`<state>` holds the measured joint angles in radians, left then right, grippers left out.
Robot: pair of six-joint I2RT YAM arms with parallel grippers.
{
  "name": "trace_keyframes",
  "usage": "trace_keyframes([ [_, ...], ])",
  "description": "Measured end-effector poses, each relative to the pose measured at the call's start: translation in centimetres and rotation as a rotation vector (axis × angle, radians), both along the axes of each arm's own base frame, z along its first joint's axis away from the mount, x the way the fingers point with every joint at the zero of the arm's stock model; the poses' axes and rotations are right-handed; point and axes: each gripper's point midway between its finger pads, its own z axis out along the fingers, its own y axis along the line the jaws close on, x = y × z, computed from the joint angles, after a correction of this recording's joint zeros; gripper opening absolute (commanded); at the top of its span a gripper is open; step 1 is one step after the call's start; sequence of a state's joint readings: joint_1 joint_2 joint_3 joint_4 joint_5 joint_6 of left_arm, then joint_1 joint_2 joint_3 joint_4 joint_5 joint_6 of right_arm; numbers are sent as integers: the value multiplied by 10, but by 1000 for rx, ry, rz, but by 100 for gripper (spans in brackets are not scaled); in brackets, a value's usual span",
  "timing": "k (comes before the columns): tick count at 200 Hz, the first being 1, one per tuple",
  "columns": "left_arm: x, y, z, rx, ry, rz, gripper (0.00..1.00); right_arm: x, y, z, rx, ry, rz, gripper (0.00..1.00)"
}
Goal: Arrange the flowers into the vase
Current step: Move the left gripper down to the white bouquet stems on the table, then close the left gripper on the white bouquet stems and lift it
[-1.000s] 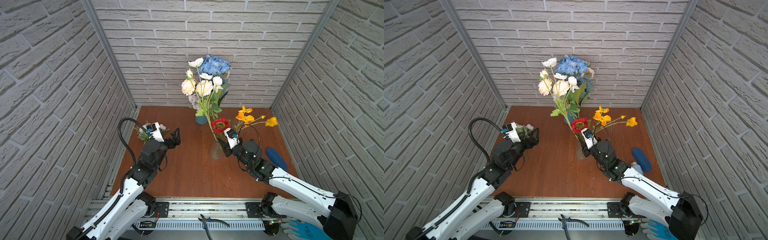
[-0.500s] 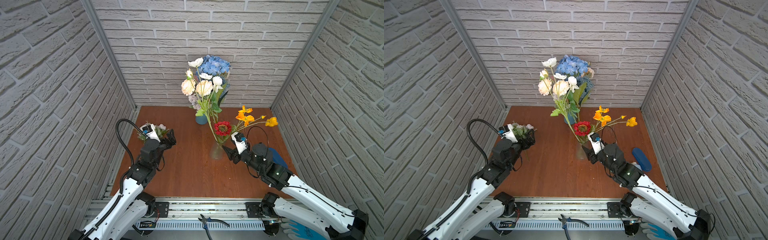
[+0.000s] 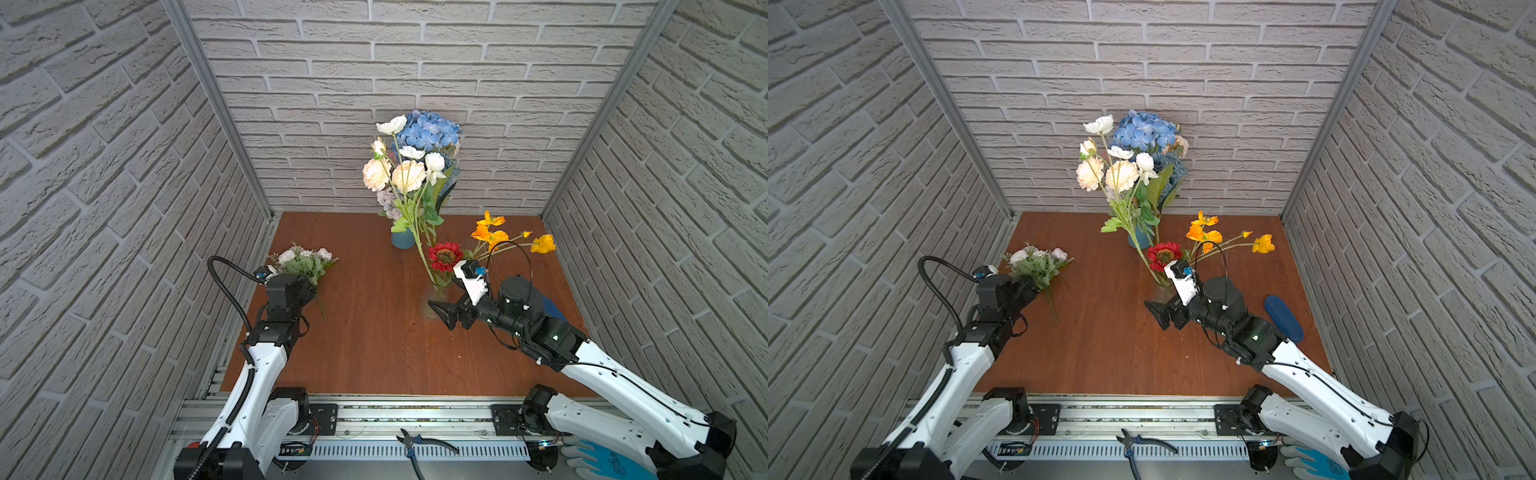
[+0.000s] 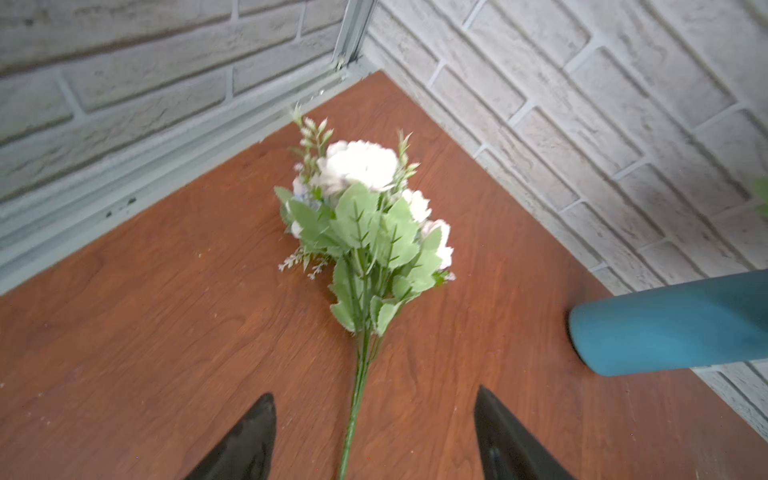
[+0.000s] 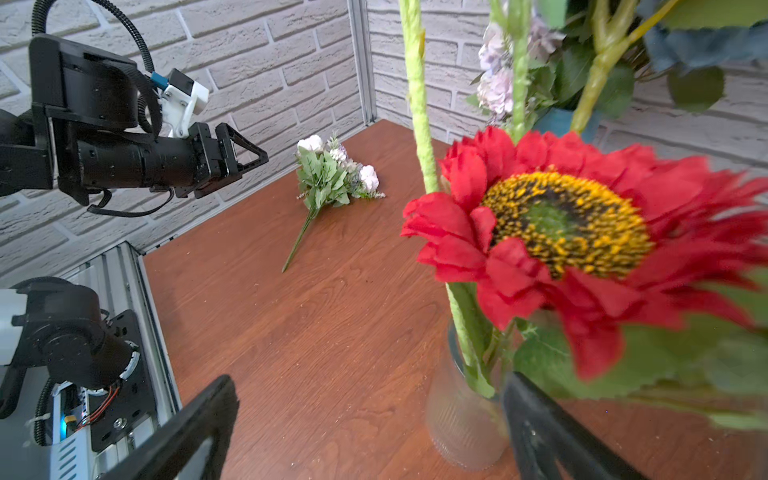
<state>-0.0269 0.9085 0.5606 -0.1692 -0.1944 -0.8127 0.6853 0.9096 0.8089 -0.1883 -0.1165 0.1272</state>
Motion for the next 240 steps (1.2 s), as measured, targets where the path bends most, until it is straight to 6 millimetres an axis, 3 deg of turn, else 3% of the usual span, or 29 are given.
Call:
trace_keyframes([
  [37,7,-14,-44,-41,144,-70,57,6,10,-16,-7,55,10,100],
  [63,6,-20,-79,-37,263,-116,55,8,12,-15,4,54,8,100],
  [90,4,-21,-101,-19,342,-147,48,9,12,-12,14,49,6,100],
  [160,11,-33,-120,27,393,-214,43,11,14,-8,37,48,3,100],
  [188,16,-39,-129,48,417,-236,35,11,17,-6,52,56,9,100],
  [224,19,-41,-135,55,426,-237,6,10,16,-2,67,51,9,100],
  [240,22,-41,-134,60,424,-238,0,9,16,1,72,44,9,100],
])
